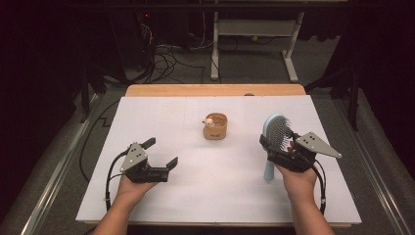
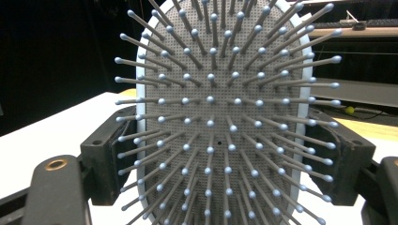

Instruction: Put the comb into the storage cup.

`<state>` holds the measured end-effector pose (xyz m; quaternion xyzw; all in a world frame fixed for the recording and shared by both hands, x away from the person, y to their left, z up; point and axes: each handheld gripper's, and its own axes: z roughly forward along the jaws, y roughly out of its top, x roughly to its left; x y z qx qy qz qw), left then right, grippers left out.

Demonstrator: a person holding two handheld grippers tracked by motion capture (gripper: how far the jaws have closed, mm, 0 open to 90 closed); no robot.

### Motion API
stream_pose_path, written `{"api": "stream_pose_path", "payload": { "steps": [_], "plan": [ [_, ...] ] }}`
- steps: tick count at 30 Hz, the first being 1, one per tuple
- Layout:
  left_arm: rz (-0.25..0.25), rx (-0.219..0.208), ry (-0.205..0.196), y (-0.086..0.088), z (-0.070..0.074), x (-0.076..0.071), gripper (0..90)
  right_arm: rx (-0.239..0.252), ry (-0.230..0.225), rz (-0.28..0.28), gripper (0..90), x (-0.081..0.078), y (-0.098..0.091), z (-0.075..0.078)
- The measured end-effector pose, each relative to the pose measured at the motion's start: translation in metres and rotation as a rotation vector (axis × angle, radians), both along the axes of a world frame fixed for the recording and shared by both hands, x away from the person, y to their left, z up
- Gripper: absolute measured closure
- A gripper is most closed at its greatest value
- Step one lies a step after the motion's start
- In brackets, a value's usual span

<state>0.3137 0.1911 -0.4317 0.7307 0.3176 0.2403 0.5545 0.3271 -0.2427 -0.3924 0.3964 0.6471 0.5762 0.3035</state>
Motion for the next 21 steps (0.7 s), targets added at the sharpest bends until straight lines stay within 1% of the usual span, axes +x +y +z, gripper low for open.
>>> {"api": "stream_pose_path", "payload": {
  "steps": [5, 6, 8, 14, 21],
  "plan": [
    [-0.026, -0.014, -0.018, -0.01, 0.006, 0.005, 0.3, -0.005, -0.006, -0.001, 20.8, -0.001, 0.001, 0.001],
    [-0.03, -0.023, -0.021, -0.012, 0.007, 0.006, 0.3, -0.008, -0.007, -0.003, 20.8, -0.002, 0.001, 0.001],
    [-0.041, -0.022, -0.021, -0.016, 0.008, 0.008, 0.3, -0.009, -0.01, -0.002, 20.8, -0.002, 0.002, 0.001],
    [-0.07, 0.001, -0.03, -0.028, 0.012, 0.012, 0.3, -0.01, -0.015, 0.002, 20.7, -0.003, 0.005, 0.001],
    [-0.096, -0.019, -0.033, -0.034, 0.01, 0.012, 0.3, -0.02, -0.019, 0.016, 20.8, -0.003, 0.01, 0.001]
  ]
}}
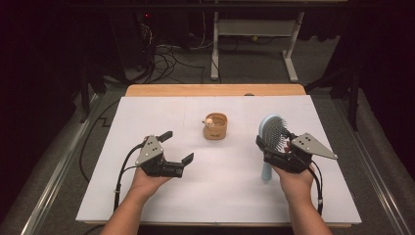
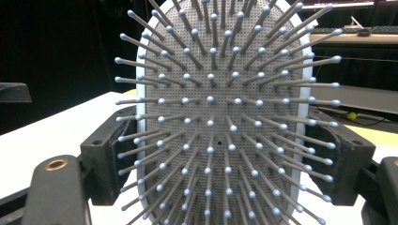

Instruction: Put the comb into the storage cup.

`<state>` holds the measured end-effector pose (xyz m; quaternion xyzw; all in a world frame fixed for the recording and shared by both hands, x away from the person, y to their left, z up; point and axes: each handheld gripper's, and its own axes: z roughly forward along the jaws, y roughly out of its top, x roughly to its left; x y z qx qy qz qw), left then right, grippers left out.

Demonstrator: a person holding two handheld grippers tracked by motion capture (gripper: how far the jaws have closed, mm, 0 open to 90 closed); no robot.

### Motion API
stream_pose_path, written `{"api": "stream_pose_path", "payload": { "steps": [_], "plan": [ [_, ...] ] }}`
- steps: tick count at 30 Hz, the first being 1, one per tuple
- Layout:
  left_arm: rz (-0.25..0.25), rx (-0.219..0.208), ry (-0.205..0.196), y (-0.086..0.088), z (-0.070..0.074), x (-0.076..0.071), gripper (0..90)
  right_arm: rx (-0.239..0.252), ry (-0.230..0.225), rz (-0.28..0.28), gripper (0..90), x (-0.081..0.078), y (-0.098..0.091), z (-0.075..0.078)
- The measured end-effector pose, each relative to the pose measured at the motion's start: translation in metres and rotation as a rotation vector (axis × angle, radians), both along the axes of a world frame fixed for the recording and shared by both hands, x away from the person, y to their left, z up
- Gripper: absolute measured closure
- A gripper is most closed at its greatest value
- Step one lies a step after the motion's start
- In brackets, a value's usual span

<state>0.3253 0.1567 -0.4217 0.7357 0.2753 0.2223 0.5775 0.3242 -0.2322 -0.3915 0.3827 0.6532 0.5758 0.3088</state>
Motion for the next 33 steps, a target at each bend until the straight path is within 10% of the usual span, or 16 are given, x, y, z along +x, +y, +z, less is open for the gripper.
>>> {"api": "stream_pose_path", "payload": {
  "steps": [33],
  "plan": [
    [-0.024, -0.064, 0.0, 0.002, 0.008, -0.01, 1.6, -0.037, -0.069, 0.102, 20.7, 0.014, 0.076, 0.002]
  ]
}}
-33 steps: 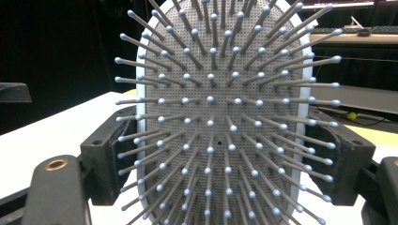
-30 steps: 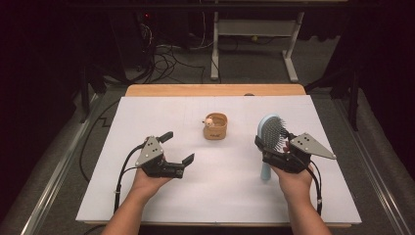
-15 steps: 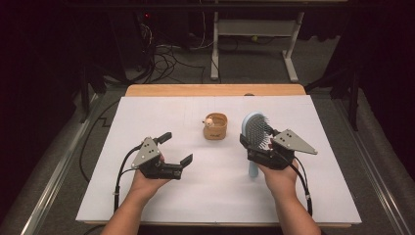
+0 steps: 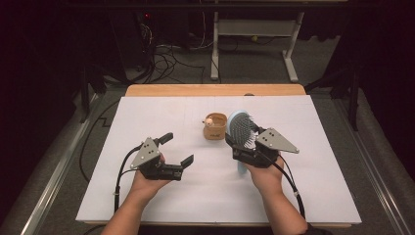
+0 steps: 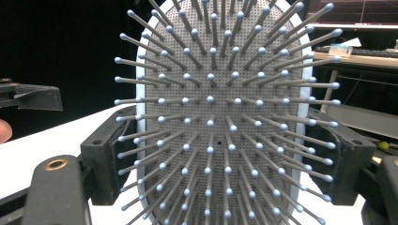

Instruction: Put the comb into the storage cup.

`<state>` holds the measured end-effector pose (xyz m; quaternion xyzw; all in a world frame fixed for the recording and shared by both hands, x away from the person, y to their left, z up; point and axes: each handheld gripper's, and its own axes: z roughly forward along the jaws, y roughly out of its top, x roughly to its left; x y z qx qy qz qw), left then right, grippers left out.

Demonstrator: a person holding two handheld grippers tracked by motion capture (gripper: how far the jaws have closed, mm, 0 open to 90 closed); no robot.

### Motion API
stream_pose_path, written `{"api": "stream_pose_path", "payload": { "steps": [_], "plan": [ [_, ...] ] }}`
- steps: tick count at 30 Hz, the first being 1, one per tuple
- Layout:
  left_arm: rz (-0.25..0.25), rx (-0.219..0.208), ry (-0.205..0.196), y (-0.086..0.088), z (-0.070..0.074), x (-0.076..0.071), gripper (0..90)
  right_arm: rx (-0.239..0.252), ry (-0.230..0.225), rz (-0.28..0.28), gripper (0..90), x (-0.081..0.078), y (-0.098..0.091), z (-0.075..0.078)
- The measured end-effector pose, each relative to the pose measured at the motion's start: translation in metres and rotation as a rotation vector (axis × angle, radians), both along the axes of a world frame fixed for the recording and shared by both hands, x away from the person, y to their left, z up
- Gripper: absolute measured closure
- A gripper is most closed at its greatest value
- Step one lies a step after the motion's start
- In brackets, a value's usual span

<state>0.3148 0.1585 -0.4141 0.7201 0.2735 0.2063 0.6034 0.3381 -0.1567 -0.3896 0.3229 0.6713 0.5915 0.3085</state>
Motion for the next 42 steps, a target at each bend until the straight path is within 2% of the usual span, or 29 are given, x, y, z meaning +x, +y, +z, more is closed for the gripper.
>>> {"api": "stream_pose_path", "payload": {
  "steps": [9, 17, 42],
  "plan": [
    [0.001, 0.008, 0.009, -0.003, 0.006, -0.002, 1.6, -0.022, -0.016, 0.037, 20.7, -0.001, 0.02, -0.002],
    [-0.014, -0.003, 0.007, -0.007, 0.013, -0.005, 1.7, -0.043, -0.031, 0.063, 20.7, -0.005, 0.036, -0.007],
    [-0.036, -0.005, 0.01, -0.017, 0.026, -0.012, 1.6, -0.06, -0.055, 0.124, 20.7, -0.015, 0.064, -0.012]
  ]
}}
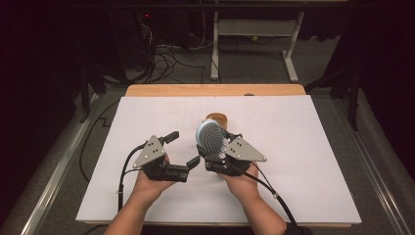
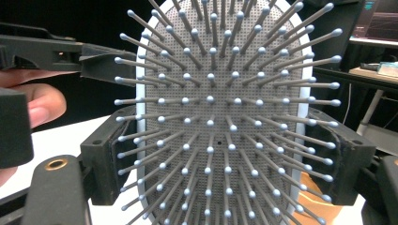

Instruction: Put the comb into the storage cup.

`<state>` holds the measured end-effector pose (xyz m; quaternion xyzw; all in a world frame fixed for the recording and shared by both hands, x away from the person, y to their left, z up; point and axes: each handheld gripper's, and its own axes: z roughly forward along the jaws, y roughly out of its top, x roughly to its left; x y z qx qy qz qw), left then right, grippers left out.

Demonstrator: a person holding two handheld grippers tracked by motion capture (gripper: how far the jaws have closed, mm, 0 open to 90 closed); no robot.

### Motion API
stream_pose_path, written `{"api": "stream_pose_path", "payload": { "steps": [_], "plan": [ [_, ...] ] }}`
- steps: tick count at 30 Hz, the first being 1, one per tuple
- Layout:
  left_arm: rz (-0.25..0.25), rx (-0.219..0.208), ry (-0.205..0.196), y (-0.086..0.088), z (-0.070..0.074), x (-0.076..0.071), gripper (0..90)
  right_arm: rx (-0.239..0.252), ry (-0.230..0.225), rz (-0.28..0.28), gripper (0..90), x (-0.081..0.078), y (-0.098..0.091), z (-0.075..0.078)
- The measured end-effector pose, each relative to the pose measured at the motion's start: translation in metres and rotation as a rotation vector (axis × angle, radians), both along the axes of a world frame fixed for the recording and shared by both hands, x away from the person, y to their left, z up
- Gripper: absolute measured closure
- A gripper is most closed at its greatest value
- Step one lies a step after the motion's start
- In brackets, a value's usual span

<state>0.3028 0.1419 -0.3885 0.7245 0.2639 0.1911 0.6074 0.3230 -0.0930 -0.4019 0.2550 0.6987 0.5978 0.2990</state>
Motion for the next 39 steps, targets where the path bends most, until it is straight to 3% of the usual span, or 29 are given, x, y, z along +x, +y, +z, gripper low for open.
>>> {"api": "stream_pose_path", "payload": {
  "steps": [18, 33, 39],
  "plan": [
    [-0.016, -0.007, -0.024, -0.007, 0.02, 0.001, 2.2, -0.008, -0.011, 0.016, 20.7, -0.001, 0.004, 0.001],
    [-0.034, -0.015, 0.014, -0.018, 0.022, 0.01, 5.4, -0.013, -0.011, 0.031, 20.7, -0.004, 0.01, -0.001],
    [-0.06, -0.019, 0.037, -0.02, 0.022, 0.012, 14.4, -0.013, -0.01, 0.038, 20.7, -0.005, 0.012, -0.002]
  ]
}}
